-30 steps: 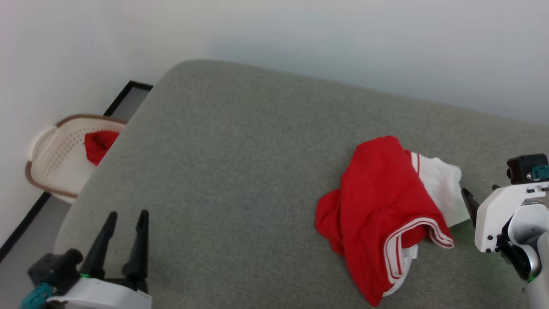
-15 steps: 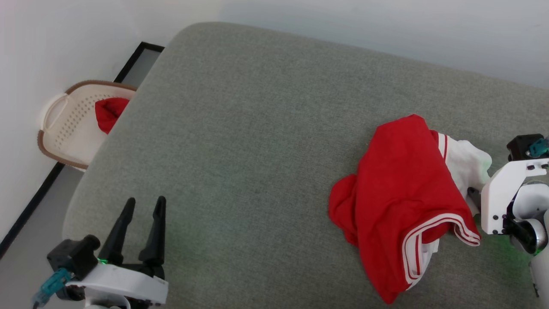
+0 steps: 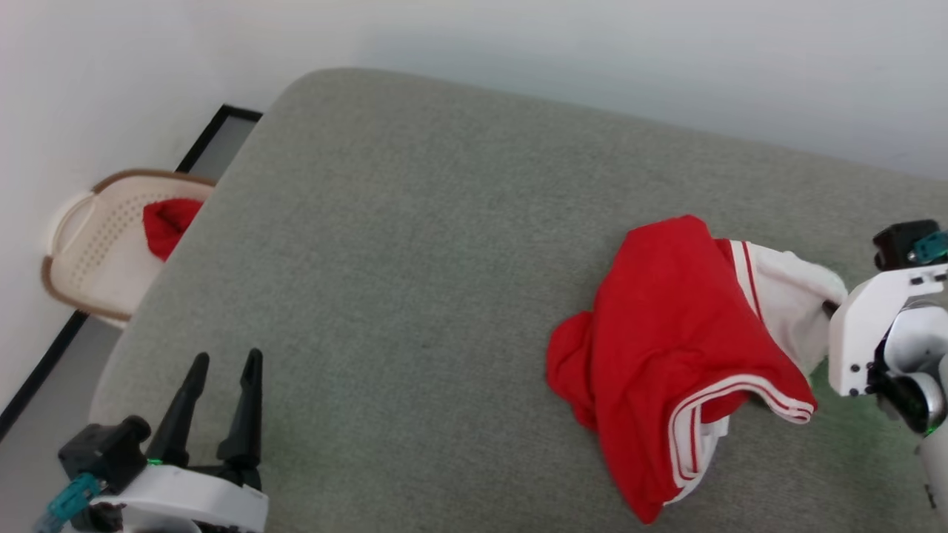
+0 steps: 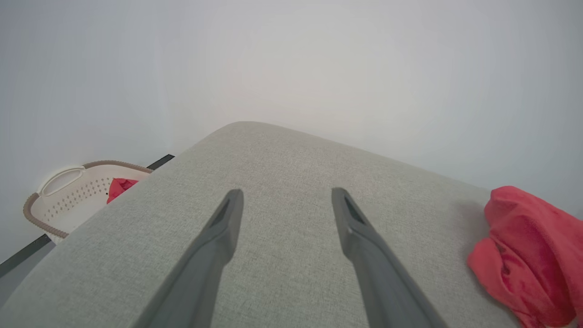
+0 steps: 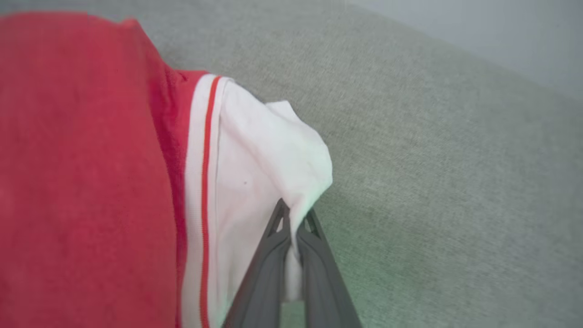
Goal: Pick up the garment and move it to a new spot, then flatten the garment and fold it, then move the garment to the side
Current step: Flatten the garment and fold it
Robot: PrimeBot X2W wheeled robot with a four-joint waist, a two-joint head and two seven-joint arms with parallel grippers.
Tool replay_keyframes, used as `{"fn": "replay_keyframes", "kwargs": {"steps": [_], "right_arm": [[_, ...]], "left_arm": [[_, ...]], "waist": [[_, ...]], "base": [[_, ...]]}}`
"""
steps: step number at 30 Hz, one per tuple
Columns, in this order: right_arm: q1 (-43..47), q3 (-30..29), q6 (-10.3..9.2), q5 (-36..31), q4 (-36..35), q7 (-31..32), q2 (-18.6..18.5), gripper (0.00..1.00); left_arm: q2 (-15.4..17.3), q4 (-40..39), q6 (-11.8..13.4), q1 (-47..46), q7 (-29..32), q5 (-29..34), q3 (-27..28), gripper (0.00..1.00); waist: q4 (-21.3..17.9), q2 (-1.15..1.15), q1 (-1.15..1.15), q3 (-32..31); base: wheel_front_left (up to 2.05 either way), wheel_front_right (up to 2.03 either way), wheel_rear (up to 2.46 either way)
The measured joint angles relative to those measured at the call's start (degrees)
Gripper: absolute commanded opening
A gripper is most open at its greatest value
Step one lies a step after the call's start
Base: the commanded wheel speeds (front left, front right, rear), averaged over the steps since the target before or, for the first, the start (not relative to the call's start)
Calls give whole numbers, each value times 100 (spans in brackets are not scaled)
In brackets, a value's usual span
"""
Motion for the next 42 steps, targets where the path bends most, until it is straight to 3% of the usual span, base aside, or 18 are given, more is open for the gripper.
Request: {"fn": "replay_keyframes", "kwargs": {"steps": [9,19,28,32,34,36,38,39,40,42], "right_arm": [[16,-119,0,78,-211,-127,-398,0],[527,-708,0,120,-279,-151,-854,0],[902,-1424,0,-193,78,-281,-910,0],[957,-1616,0,-377,258,-356,-746,0],[971,-1681,0,-428,383,-432,-715,8],[970,-1718,0,-503,492,-485,-636,34],[934,-1729,0,-541,593,-523,-544,49],[899,-1718,0,-565,649,-550,-521,88],[857,-1705,0,-568,690,-592,-509,100],[767,-1673,0,-590,745,-647,-486,100]], "left_arm": [[182,-56,-7,167,0,-73,47,100],[283,-102,-7,281,0,-152,-9,100],[411,-48,-8,197,0,-272,-196,100],[466,8,-8,143,0,-333,-263,100],[493,38,-8,130,0,-350,-289,100],[522,52,-8,102,0,-385,-310,100],[557,71,-8,90,0,-408,-335,100],[567,80,-8,83,0,-428,-349,100],[587,87,-8,82,0,-449,-358,100],[643,107,-8,74,0,-475,-383,100]], "waist": [[-365,0,0,-298],[-761,0,0,-534],[-852,0,0,-488],[-847,0,0,-452],[-851,0,0,-441],[-868,0,0,-444],[-888,0,0,-452],[-901,0,0,-460],[-917,0,0,-469],[-955,0,0,-495]], "base": [[0,0,0],[0,0,0],[0,0,0],[0,0,0],[0,0,0],[0,0,0],[0,0,0],[0,0,0],[0,0,0],[0,0,0]]}}
